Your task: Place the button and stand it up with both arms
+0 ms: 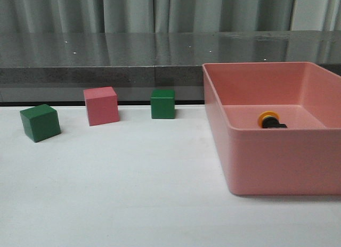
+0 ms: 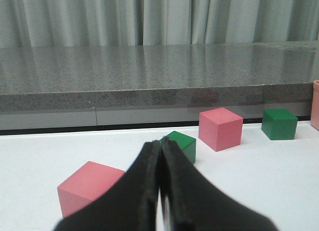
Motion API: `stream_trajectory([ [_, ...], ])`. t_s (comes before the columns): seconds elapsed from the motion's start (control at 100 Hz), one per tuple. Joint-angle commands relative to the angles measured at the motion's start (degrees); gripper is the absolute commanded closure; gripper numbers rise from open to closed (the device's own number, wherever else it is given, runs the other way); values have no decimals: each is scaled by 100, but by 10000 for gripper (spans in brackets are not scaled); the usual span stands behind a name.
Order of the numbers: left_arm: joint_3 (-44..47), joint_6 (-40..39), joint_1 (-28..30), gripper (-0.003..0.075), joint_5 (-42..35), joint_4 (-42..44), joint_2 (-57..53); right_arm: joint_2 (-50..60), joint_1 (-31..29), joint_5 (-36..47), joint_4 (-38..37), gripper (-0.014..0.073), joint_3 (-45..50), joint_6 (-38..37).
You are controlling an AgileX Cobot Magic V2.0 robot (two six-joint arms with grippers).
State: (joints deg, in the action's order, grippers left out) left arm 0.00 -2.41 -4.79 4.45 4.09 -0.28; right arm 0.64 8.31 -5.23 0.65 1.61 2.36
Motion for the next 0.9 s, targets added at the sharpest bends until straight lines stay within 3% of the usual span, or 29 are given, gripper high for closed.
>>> stream_trajectory([
  [0.0, 260, -61, -43, 740, -490, -5, -178, 116, -22, 482, -65, 655, -92, -12],
  [0.33, 260, -61, -43, 740, -490, -5, -178, 84, -11, 1352, 198, 655, -313, -277],
  [0.6, 260, -61, -43, 740, -490, -5, -178, -1059, -5, -643, 454, 655, -1944, -864],
  [0.89, 260, -61, -43, 740, -490, -5, -178, -3424, -5, -1588, 582, 655, -3987, -864],
])
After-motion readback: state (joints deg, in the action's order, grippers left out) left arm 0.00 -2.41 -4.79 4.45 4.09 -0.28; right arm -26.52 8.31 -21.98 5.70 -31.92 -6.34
